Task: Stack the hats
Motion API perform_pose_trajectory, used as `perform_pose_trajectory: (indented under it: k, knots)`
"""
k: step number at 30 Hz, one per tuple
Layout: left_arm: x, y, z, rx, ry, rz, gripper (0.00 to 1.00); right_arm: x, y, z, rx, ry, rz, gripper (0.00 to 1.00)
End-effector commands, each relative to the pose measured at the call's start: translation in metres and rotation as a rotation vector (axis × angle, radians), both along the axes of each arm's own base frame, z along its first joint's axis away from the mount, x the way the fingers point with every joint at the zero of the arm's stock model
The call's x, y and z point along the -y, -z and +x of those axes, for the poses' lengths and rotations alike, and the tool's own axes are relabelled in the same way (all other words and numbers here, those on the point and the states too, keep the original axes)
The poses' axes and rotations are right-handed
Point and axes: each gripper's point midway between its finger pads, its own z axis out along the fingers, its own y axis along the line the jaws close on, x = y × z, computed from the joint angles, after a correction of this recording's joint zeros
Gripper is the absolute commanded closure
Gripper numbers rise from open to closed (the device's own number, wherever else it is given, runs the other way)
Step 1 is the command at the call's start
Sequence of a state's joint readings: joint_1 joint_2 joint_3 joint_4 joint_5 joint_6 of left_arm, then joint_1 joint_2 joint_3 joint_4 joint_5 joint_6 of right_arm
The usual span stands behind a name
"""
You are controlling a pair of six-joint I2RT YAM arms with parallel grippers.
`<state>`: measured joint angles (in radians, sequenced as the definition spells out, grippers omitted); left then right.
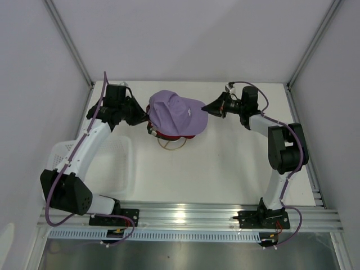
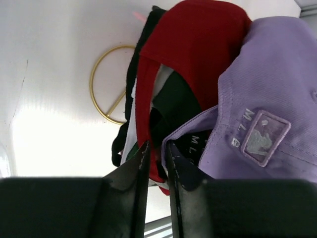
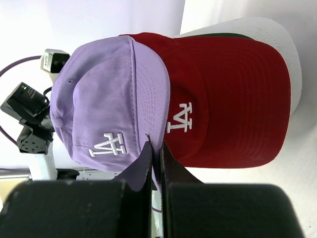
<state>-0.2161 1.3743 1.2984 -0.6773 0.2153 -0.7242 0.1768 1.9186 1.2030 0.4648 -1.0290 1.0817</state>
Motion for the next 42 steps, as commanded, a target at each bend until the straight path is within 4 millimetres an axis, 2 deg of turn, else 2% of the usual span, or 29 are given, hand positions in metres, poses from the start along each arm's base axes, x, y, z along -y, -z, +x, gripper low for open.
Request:
perform_pose_trajectory:
  k: [1, 3, 4, 5, 10, 11, 16, 20, 23, 31, 33, 35, 36, 37, 39, 40, 41, 42]
  knots:
    - [-0.019, -0.003, 0.006, 0.011, -0.072, 0.105, 0.86, -0.004, 0.013, 0.009, 0.03, 0.033, -0.047, 1.0]
    - [-0.027, -0.004, 0.006, 0.013, -0.103, 0.136, 0.92, -0.004, 0.02, 0.008, 0.02, 0.026, -0.055, 1.0]
    - [-0.031, -0.004, 0.004, 0.01, -0.116, 0.152, 0.98, -0.004, 0.023, 0.008, 0.015, 0.026, -0.058, 1.0]
    - [-0.039, -0.003, 0.006, 0.014, -0.147, 0.191, 0.99, -0.004, 0.027, 0.008, 0.008, 0.026, -0.061, 1.0]
    - [-0.059, 0.018, 0.001, -0.052, -0.2, 0.305, 0.99, -0.004, 0.063, 0.01, -0.028, 0.026, -0.121, 1.0]
    - [-0.064, 0.033, -0.003, -0.095, -0.207, 0.34, 0.99, -0.005, 0.071, 0.009, -0.044, 0.027, -0.139, 1.0]
    - [-0.069, 0.071, -0.018, -0.196, -0.198, 0.385, 0.99, -0.009, 0.123, 0.005, -0.104, -0.001, -0.216, 1.0]
    - [-0.074, 0.084, -0.028, -0.238, -0.213, 0.408, 0.99, -0.015, 0.152, -0.001, -0.131, -0.019, -0.276, 1.0]
    - [-0.082, 0.09, -0.037, -0.264, -0.222, 0.448, 0.99, -0.019, 0.162, 0.0, -0.125, -0.041, -0.313, 1.0]
    - [-0.085, 0.12, -0.058, -0.33, -0.191, 0.471, 0.99, -0.019, 0.172, 0.004, -0.123, -0.054, -0.326, 1.0]
    - [-0.08, 0.111, -0.054, -0.279, -0.154, 0.45, 0.98, -0.02, 0.166, 0.002, -0.109, -0.067, -0.319, 1.0]
    - [-0.077, 0.09, -0.046, -0.197, -0.121, 0.441, 0.94, -0.02, 0.143, 0.004, -0.054, -0.069, -0.312, 1.0]
    - [-0.077, 0.083, -0.044, -0.169, -0.113, 0.441, 0.87, -0.02, 0.132, 0.007, -0.028, -0.065, -0.317, 1.0]
    - [-0.078, 0.072, -0.041, -0.136, -0.107, 0.446, 0.82, -0.018, 0.111, 0.011, 0.045, -0.062, -0.33, 1.0]
    - [-0.08, 0.047, -0.036, -0.068, -0.091, 0.466, 0.69, -0.017, 0.087, 0.014, 0.08, -0.06, -0.372, 0.82]
    - [-0.081, 0.041, -0.037, -0.053, -0.083, 0.475, 0.65, -0.015, 0.076, 0.016, 0.125, -0.063, -0.393, 0.65]
    - [-0.083, 0.031, -0.035, -0.027, -0.075, 0.487, 0.62, -0.013, 0.052, 0.018, 0.166, -0.046, -0.407, 0.52]
    - [-0.084, 0.019, -0.036, -0.005, -0.075, 0.492, 0.55, -0.01, 0.041, 0.02, 0.19, -0.03, -0.418, 0.12]
